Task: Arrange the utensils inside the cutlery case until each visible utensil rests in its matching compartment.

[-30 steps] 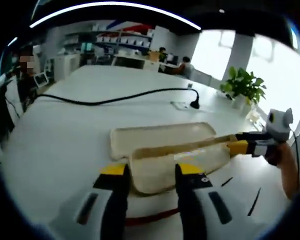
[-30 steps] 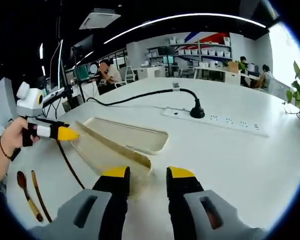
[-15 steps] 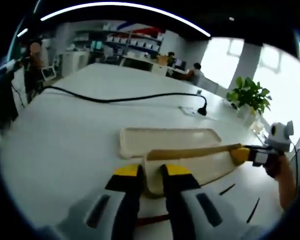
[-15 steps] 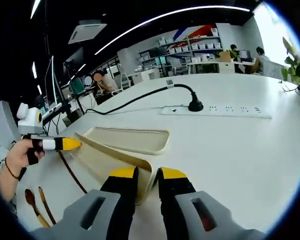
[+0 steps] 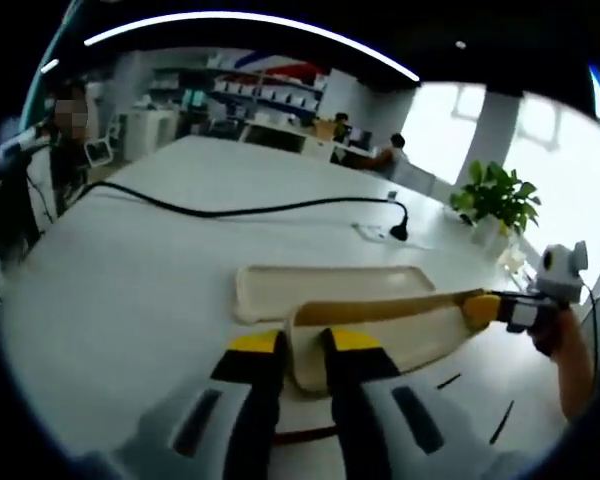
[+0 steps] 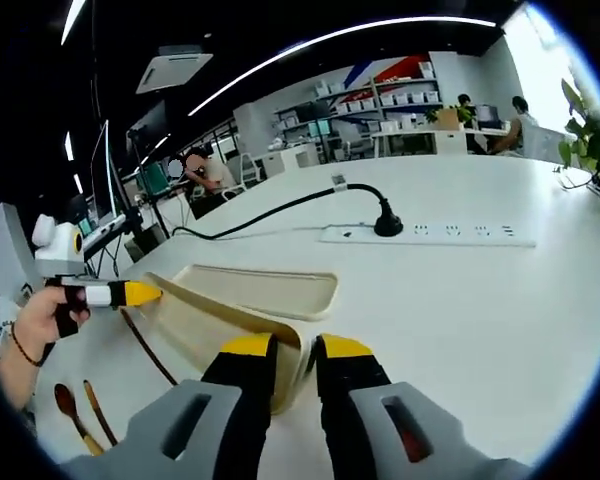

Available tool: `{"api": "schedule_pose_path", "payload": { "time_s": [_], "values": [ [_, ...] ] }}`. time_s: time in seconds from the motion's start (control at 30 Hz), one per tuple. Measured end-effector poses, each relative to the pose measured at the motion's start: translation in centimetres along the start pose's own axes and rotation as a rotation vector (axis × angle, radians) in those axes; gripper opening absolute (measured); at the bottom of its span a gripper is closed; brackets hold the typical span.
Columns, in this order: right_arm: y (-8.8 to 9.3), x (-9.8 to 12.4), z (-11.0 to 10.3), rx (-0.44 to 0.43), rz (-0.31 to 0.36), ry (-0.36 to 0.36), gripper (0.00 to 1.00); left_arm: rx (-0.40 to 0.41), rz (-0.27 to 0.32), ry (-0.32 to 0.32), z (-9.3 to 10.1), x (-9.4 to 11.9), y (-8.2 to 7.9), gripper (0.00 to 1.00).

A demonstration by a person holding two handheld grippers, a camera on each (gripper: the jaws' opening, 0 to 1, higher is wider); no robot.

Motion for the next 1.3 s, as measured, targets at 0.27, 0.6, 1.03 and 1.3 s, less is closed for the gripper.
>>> {"api": "schedule_pose_path", "payload": {
  "time_s": [0.27,0.6,1.03,1.3],
  "values": [
    [-0.4,1.2,-0.2,0.023,0.029,0.008,0.15,-0.023,0.016,0.010,0.6,0.3,-0.5,0.17],
    [-1.0,3.5,-0.1,0.056,0.046,0.007,0.14,-0.057,0.022,0.050,2.2,1.6,0.0,0.17],
    [-2.4,7.1,-1.0,0.065,0.116,-0.010,0.14,-0.098,0.092,0.102,4.0,4.6,-0.6,0.17],
    [-2.2,10.1,-2.1,0.047,0.155,-0.031,0.13,-0.110,0.139,0.131,6.1,7.9,0.5,0.16]
  ]
}}
Point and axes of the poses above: the point that each gripper's makers call its tool centre point, and the gripper's own axes: x roughly backward along the fingers, z roughly to its right, y roughly out of its underside, the point moved 7 cm from there along x, roughly backward along the fingers, and after that the axes turned 15 degrees about z, right-handed, at the moved point
